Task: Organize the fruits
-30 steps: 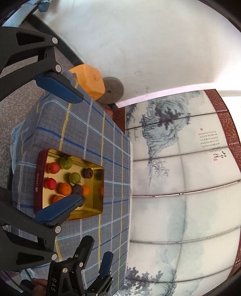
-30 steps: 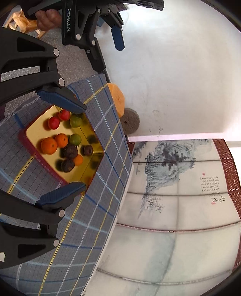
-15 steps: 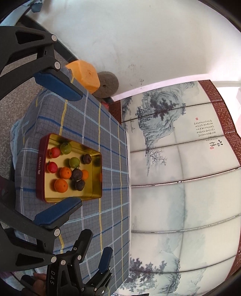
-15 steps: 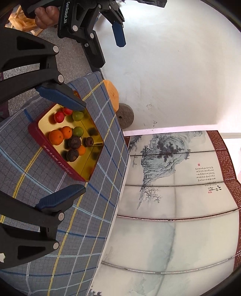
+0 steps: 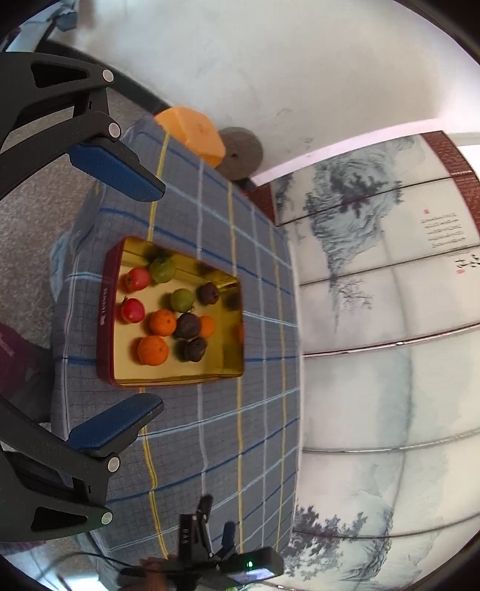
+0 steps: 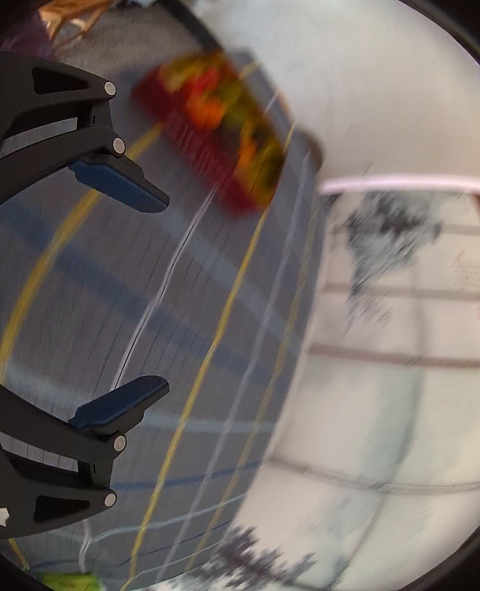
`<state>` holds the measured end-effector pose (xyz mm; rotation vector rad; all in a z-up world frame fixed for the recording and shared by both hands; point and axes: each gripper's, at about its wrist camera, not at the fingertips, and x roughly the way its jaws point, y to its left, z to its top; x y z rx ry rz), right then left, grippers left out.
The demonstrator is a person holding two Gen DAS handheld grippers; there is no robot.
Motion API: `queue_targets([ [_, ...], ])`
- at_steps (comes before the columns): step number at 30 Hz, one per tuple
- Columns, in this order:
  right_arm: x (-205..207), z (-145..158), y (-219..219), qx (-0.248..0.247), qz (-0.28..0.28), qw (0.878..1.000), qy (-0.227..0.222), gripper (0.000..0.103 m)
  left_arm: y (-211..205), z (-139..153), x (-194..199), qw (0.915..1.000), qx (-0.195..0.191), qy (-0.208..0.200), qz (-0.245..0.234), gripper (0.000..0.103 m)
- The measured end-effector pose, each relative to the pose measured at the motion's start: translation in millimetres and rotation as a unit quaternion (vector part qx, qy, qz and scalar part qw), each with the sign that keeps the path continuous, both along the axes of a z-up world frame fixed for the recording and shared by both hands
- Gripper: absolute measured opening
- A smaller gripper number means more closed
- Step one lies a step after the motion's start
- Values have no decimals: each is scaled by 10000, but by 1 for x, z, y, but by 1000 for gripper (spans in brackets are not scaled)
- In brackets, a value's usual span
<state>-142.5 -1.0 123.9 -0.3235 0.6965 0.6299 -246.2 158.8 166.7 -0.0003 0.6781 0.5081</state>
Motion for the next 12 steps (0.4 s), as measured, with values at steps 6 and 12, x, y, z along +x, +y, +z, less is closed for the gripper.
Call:
queue_targets([
  [6, 86, -54, -67, -707, -1045, 9895, 711, 88, 2, -7, 16, 9996, -11, 229, 175, 103],
  [12, 132, -67, -97, -711, -1380, 9833, 955, 94, 4, -10, 31, 9986, -52, 452, 261, 103],
])
